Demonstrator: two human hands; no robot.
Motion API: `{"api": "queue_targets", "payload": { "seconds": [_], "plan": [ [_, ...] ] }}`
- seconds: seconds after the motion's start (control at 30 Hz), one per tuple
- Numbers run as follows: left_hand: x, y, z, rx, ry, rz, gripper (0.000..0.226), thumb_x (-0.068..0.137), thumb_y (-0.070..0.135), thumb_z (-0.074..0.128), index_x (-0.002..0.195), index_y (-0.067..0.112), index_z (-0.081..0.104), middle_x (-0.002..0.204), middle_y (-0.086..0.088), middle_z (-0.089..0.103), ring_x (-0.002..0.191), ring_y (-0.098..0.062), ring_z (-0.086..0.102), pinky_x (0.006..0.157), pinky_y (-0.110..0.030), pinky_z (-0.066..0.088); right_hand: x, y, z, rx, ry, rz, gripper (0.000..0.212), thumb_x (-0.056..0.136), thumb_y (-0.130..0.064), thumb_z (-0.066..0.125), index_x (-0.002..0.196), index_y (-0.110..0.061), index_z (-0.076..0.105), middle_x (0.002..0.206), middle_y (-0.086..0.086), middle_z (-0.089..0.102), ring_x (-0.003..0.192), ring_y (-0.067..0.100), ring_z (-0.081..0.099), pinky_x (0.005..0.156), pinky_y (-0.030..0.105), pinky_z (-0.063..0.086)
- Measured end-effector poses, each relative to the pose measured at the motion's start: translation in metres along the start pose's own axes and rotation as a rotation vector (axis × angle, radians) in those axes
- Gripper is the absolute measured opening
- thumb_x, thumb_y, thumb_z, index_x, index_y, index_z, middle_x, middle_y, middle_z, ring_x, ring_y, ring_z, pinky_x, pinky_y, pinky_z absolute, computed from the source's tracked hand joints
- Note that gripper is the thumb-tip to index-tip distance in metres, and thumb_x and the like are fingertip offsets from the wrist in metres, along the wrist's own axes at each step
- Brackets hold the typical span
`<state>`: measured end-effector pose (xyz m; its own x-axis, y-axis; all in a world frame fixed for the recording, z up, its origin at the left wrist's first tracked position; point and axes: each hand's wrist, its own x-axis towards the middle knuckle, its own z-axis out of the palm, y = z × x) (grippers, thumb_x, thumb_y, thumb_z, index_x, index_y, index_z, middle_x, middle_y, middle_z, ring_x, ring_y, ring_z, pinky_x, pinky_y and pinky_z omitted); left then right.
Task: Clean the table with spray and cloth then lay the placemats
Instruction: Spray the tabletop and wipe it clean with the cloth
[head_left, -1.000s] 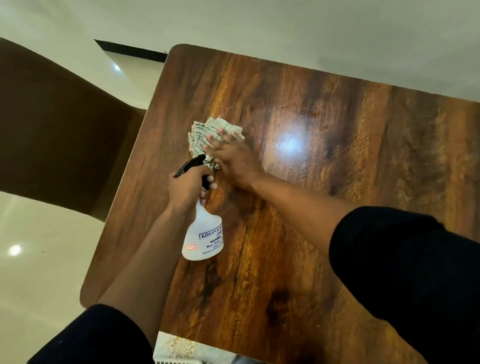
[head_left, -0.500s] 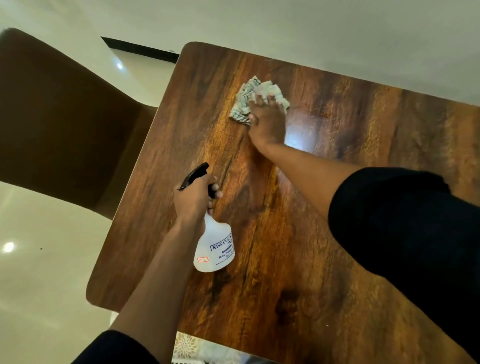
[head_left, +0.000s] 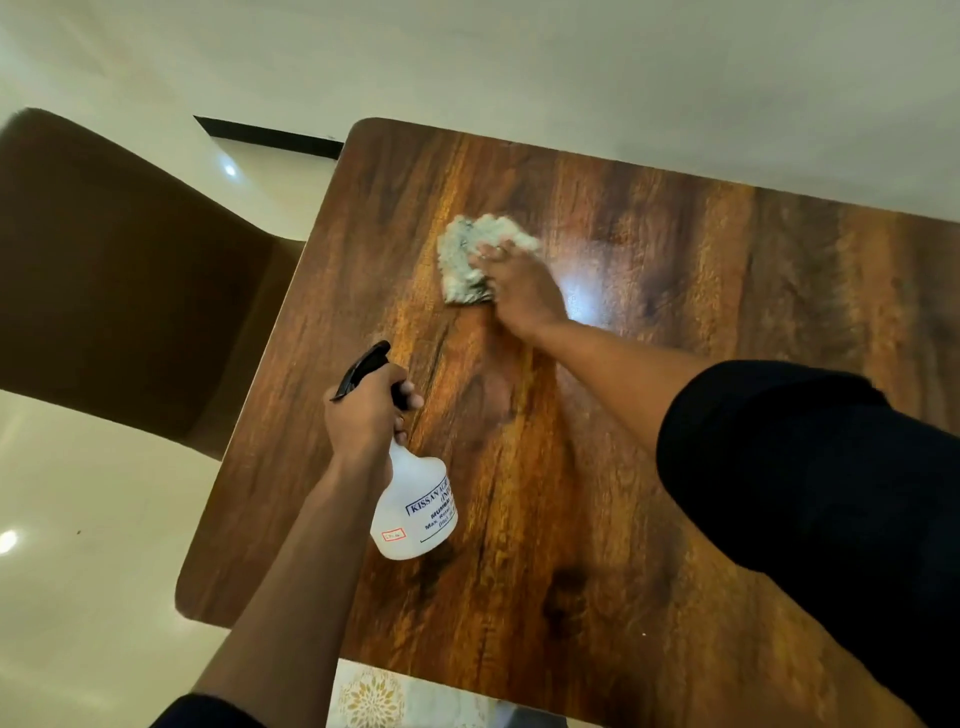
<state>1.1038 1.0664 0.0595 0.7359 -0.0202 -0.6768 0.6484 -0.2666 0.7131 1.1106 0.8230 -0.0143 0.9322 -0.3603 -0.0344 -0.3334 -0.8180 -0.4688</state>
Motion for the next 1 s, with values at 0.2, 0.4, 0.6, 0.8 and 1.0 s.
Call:
{"api": "queue_targets", "payload": {
  "seconds": [0.2, 0.4, 0.6, 0.8, 1.0],
  "plan": [
    [-0.019, -0.010, 0.014, 0.019, -0.079, 0.001, 0.014, 0.095, 0.020, 0.069, 0.086, 0.009, 0.071, 0.072, -0.007, 0.069, 0.039, -0.006, 0.044, 0.042, -0.023, 0.035, -0.039, 0.096, -0.052, -0.067, 0.249, 0.520, 0.051, 0.108, -0.007, 0.043, 0.156, -0.025, 0.043, 0.166, 0.001, 0.034, 0.156, 0.028, 0.024, 0.127, 0.040, 0.022],
    [-0.034, -0.016, 0.018, -0.033, -0.068, -0.004, 0.012, 0.096, 0.019, 0.069, 0.088, 0.010, 0.073, 0.073, -0.006, 0.069, 0.040, -0.006, 0.045, 0.046, -0.026, 0.035, -0.027, 0.078, -0.035, 0.018, 0.252, 0.627, 0.059, 0.099, -0.001, 0.053, 0.153, -0.027, 0.048, 0.165, 0.007, 0.035, 0.155, 0.035, 0.025, 0.126, 0.043, 0.024],
    [-0.023, -0.003, 0.017, -0.007, -0.056, -0.007, 0.020, 0.094, 0.020, 0.070, 0.076, 0.012, 0.070, 0.070, -0.008, 0.069, 0.039, -0.008, 0.041, 0.042, -0.024, 0.034, -0.020, -0.032, 0.024, 0.126, 0.056, 0.174, 0.055, 0.095, 0.000, 0.058, 0.143, -0.028, 0.059, 0.162, 0.009, 0.041, 0.154, 0.033, 0.027, 0.125, 0.046, 0.028],
    [-0.010, 0.017, 0.019, -0.009, 0.002, 0.011, 0.018, 0.093, 0.021, 0.070, 0.079, 0.010, 0.073, 0.070, -0.010, 0.070, 0.038, -0.007, 0.041, 0.041, -0.023, 0.033, -0.012, -0.059, 0.041, 0.027, -0.253, -0.462, 0.042, 0.103, -0.018, 0.057, 0.145, -0.024, 0.058, 0.160, -0.001, 0.045, 0.154, 0.027, 0.029, 0.125, 0.049, 0.020],
    [-0.008, 0.016, 0.013, 0.009, -0.047, 0.003, 0.018, 0.095, 0.021, 0.069, 0.080, 0.011, 0.072, 0.069, -0.007, 0.070, 0.042, -0.007, 0.041, 0.040, -0.021, 0.035, 0.041, -0.010, 0.012, 0.048, -0.049, -0.112, 0.046, 0.105, -0.023, 0.054, 0.151, -0.030, 0.049, 0.164, -0.010, 0.036, 0.156, 0.021, 0.024, 0.126, 0.047, 0.018]
  ]
}}
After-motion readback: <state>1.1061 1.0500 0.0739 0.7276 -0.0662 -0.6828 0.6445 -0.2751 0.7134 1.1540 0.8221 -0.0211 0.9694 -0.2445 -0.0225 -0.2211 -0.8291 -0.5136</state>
